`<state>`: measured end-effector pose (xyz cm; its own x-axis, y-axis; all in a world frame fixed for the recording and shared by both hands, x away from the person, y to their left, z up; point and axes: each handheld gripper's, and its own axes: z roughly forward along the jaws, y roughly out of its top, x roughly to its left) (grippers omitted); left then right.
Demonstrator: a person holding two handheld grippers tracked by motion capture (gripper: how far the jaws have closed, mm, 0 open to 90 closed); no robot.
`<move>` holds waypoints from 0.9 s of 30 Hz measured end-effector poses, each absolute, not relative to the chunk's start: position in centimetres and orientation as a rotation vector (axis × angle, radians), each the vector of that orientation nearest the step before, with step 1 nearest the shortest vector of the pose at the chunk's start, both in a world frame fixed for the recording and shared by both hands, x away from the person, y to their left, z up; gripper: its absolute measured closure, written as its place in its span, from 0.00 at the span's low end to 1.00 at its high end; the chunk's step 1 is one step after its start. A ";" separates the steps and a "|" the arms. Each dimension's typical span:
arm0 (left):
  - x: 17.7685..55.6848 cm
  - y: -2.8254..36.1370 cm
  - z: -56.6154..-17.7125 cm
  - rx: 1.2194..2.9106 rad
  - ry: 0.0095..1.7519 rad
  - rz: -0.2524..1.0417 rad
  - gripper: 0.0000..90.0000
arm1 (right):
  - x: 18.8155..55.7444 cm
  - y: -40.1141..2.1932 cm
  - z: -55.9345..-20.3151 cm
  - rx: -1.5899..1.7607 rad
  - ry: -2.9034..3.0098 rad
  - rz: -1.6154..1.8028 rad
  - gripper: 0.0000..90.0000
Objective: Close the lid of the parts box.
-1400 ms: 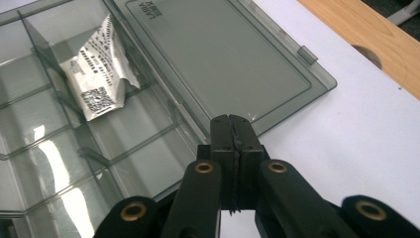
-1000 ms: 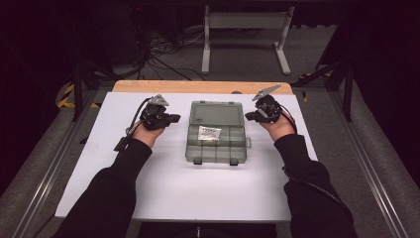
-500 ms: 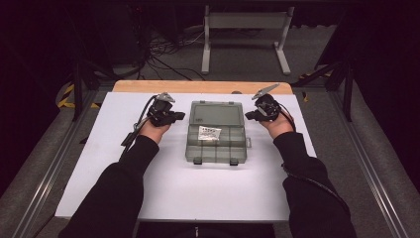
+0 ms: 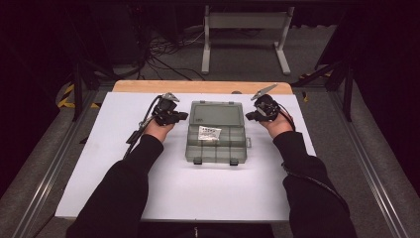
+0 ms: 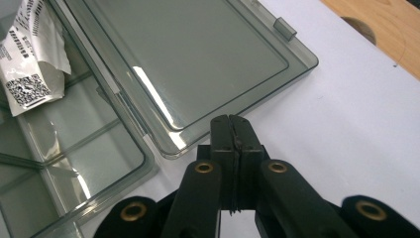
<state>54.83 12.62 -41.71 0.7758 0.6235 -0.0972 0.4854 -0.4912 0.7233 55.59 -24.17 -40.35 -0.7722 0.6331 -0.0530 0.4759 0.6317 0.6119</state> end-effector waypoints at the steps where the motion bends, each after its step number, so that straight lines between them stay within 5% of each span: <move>1: 54.9 12.6 -41.8 2.188 0.823 0.226 0.99 | 55.6 -24.2 -40.4 0.898 2.596 0.858 1.00; 27: 56.3 12.4 -44.3 2.220 0.875 0.179 0.98 | 56.4 -24.0 -43.0 0.952 2.650 0.802 1.00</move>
<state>56.26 12.36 -44.34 0.7585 0.6389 -0.1285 0.5369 -0.5010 0.6787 56.36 -24.00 -42.97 -0.7683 0.6399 -0.0160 0.5238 0.6428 0.5590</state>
